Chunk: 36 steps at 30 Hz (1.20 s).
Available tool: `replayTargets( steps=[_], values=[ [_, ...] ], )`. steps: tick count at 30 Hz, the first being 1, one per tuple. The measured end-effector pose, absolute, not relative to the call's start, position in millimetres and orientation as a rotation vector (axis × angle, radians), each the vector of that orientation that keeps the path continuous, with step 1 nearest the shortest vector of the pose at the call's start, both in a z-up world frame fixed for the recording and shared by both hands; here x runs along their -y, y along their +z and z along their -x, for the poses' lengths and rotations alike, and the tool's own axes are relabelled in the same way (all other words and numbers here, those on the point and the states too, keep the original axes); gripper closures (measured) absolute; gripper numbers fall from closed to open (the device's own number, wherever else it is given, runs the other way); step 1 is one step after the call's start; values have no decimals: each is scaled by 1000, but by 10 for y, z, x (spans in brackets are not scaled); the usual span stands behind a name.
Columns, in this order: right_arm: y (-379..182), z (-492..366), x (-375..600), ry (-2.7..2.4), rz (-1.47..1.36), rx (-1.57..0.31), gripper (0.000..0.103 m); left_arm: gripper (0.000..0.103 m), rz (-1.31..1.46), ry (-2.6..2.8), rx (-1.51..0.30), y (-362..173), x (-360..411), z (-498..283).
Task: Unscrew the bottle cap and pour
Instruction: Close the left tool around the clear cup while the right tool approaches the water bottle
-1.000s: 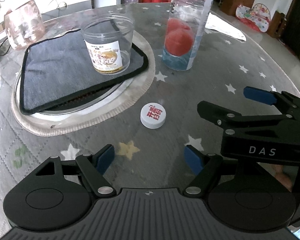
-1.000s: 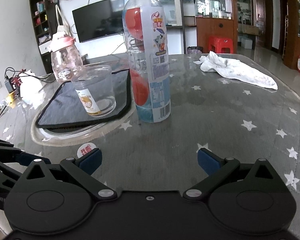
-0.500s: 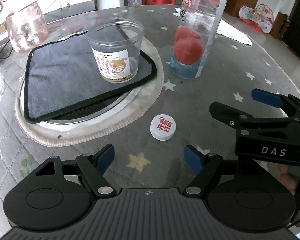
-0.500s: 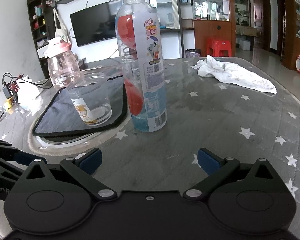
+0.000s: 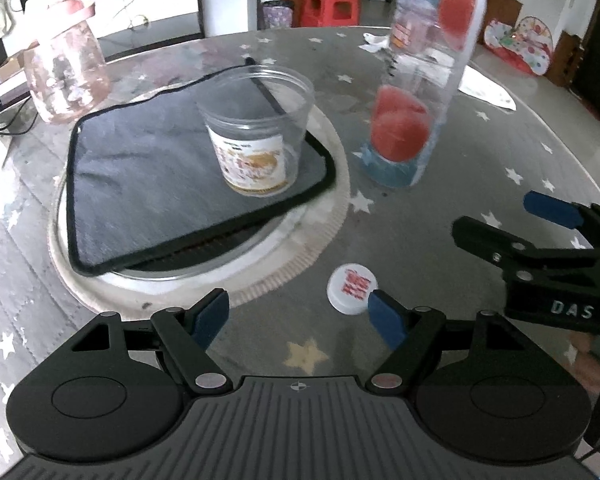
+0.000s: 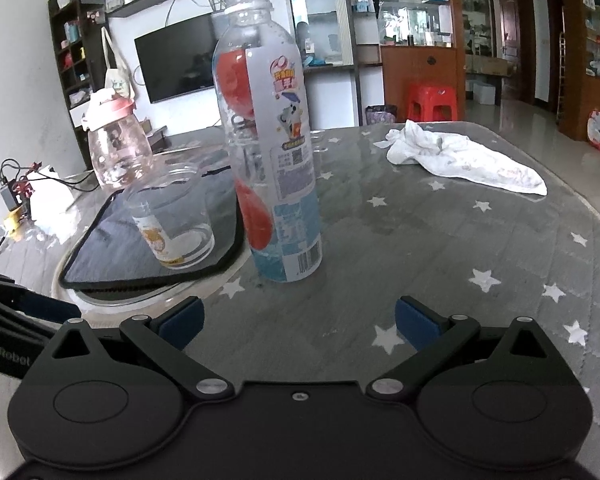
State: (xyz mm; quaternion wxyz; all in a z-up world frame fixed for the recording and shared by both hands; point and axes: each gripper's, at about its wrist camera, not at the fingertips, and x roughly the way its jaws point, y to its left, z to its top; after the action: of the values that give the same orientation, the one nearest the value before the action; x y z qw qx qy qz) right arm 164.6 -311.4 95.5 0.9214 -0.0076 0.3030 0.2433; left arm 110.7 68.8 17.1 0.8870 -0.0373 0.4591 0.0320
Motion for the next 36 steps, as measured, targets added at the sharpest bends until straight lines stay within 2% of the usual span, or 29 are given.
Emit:
replayTargets(
  steps=[25,36],
  values=[
    [960,-1756,3030,523,37,-619,0,25,49,103,-819,159,-907,-1405],
    [947,-1784,2992,531,42,-622,0,25,117,80,-740,42,-1093,-1522]
  ],
)
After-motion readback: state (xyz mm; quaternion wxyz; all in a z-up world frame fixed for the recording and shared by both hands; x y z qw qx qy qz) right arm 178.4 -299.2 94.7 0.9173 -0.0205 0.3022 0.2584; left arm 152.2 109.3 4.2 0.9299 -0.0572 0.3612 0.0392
